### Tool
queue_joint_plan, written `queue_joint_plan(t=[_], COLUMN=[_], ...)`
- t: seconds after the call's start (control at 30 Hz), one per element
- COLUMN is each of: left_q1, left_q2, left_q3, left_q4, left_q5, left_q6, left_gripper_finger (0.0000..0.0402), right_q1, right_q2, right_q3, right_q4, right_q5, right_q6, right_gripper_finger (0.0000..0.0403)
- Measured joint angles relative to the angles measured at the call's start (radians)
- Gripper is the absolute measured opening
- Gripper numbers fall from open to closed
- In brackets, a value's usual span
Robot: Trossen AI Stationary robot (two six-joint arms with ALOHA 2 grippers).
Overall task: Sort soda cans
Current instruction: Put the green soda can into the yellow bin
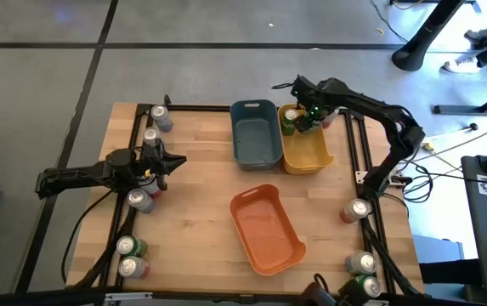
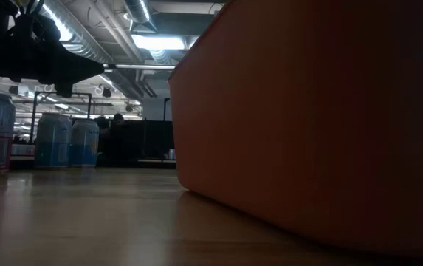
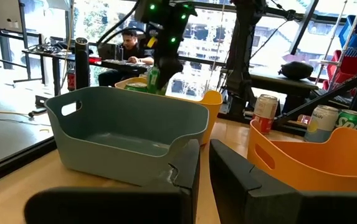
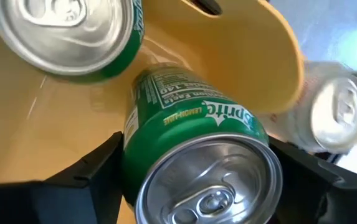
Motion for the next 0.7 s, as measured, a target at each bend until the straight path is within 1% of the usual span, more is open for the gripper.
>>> queue_joint_plan(t=[0.2,0.5,0.6,0.7], left_q1=[0.0,0.0,0.0,0.0], left_q2=[0.0,0.0,0.0,0.0], left_q3=[0.0,0.0,0.0,0.0], left_q4=[0.0,0.0,0.0,-0.001], left_q5=[0.0,0.0,0.0,0.0], left_q6=[0.0,0.0,0.0,0.0], left_gripper_finger=[0.0029,0.0029,0.0029,0.0029], right_q1=[0.0,0.0,0.0,0.0], right_q2=[0.052,0.061,0.061,0.061], right_q3=[0.0,0.0,0.0,0.0], right_q4=[0.021,0.067,0.074,0.082], right_q5=[0.012,0.012,0.013,0.013], right_q6=[-0.028,-0.073,-0.084,-0.084], right_gripper_finger=[0.0302,0.0305,0.0316,0.0338])
